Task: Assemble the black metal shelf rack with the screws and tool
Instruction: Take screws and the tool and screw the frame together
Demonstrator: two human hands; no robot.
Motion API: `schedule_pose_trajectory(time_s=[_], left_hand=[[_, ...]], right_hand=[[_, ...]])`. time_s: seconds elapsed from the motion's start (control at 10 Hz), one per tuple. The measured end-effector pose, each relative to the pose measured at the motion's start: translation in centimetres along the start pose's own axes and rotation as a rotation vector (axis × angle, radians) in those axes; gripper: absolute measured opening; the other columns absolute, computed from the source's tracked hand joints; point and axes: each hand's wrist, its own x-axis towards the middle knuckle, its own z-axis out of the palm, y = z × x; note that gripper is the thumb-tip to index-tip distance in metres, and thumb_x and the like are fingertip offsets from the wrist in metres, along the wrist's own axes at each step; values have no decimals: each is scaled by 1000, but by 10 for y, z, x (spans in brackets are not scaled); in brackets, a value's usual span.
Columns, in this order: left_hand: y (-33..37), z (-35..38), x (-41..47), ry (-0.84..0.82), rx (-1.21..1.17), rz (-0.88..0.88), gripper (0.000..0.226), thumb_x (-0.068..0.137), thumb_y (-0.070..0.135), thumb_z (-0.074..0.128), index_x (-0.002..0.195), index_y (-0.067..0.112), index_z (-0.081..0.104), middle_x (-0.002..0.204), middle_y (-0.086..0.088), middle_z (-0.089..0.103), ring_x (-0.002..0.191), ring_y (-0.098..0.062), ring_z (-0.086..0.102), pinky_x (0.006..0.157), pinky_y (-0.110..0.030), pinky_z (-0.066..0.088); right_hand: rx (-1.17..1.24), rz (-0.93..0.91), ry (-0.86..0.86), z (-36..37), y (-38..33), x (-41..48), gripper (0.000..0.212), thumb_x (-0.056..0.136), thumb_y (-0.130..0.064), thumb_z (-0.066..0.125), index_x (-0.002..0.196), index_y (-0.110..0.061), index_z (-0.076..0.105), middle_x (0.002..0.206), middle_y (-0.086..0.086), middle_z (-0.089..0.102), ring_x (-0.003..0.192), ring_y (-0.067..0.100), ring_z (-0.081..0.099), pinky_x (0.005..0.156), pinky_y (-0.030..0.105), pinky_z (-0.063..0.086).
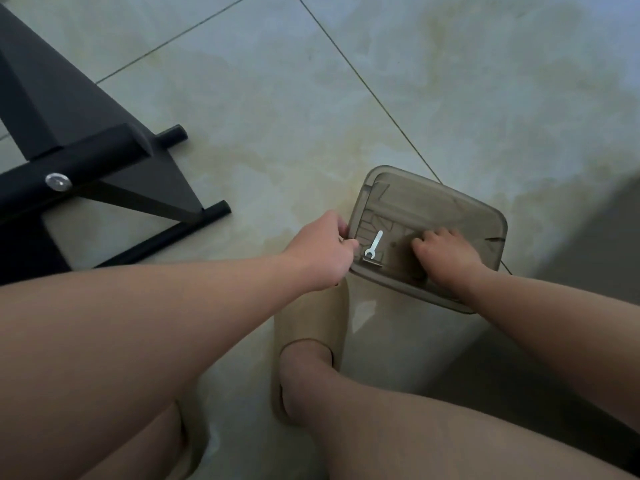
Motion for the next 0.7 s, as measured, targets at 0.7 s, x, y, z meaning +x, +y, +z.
schedule_pose_trajectory(time_s=[0.7], left_hand=[[54,-158,-200,178,-406,-100,23,104,25,43,102,11,61,102,-8,72,82,-22,70,79,-31,55]], right_hand=[[726,-263,773,-310,-25,-162,15,85,-4,64,99,-9,65,92,-1,51,88,20,50,80,31,42]])
